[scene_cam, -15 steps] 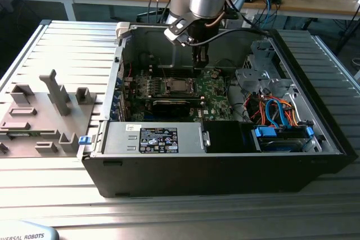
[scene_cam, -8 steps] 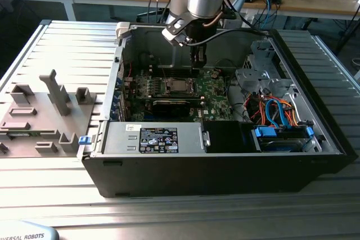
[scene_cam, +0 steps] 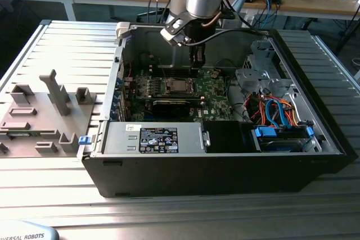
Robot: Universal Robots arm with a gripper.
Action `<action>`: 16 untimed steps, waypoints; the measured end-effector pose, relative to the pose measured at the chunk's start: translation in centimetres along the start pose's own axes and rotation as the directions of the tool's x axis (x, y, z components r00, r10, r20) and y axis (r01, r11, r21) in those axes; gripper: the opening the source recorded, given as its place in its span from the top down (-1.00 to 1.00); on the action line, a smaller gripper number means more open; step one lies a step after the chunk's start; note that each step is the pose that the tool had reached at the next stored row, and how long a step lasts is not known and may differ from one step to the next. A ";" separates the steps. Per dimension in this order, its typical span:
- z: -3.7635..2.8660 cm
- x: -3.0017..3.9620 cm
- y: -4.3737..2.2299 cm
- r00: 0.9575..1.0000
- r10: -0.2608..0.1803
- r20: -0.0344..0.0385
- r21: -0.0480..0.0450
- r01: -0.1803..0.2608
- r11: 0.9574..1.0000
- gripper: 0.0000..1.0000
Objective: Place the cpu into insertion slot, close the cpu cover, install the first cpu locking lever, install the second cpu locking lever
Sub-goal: 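Close the cpu cover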
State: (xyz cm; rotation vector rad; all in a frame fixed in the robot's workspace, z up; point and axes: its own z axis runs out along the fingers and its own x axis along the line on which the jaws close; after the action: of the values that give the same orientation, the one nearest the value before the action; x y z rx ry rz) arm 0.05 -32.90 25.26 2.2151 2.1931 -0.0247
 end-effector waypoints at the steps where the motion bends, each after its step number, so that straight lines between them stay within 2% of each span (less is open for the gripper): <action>1: 0.00 0.00 -0.07 1.000 0.000 0.000 0.000 0.000 1.000 0.79; 16: 0.00 -0.01 -0.70 1.000 0.000 0.000 0.000 0.000 1.000 0.79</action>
State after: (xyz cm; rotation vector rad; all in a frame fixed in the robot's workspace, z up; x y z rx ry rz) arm -0.65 -32.90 25.25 2.2151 2.1932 -0.0246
